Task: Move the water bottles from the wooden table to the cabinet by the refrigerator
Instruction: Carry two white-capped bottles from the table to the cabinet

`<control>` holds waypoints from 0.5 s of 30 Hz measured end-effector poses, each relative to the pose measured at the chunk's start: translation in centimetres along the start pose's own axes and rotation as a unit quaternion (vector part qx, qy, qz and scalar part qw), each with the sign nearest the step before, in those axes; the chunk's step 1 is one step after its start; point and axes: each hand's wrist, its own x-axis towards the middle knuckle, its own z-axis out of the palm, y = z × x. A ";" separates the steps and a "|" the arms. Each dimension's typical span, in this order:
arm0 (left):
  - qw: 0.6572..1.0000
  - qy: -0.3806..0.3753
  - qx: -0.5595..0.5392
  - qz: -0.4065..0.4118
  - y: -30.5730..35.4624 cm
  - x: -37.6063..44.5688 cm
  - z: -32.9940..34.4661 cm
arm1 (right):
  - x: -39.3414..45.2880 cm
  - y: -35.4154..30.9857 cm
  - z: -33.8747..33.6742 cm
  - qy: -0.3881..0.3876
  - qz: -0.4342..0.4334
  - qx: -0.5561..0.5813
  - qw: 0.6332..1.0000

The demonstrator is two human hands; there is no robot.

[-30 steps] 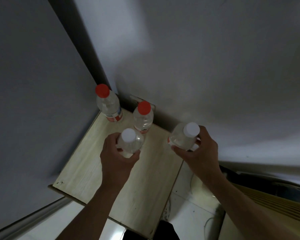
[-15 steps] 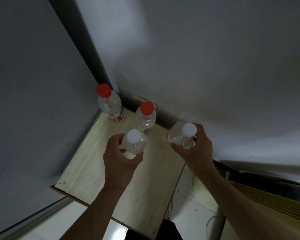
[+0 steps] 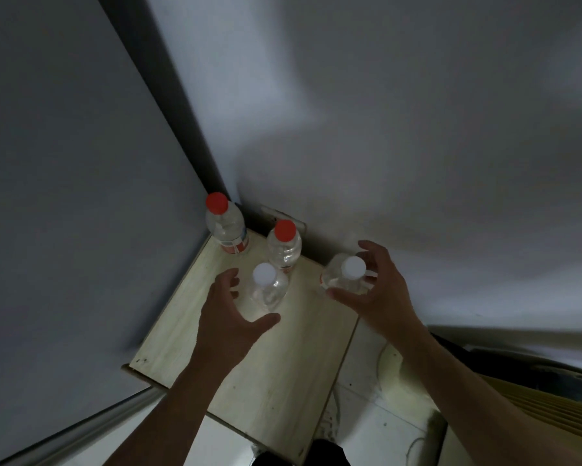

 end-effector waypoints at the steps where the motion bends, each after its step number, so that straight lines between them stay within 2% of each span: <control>1: 1.000 0.000 0.004 0.000 0.6 -0.3 -0.8 | -0.1 -0.5 -0.5 -0.007 -0.002 0.000 1.000; 8: 0.998 0.014 0.011 0.058 8.5 -2.5 -6.7 | -1.6 -6.9 -5.6 -0.035 -0.049 -0.055 0.997; 15: 0.990 0.049 0.058 0.120 18.1 -4.0 -12.4 | -4.2 -16.2 -12.2 -0.025 -0.101 -0.132 0.986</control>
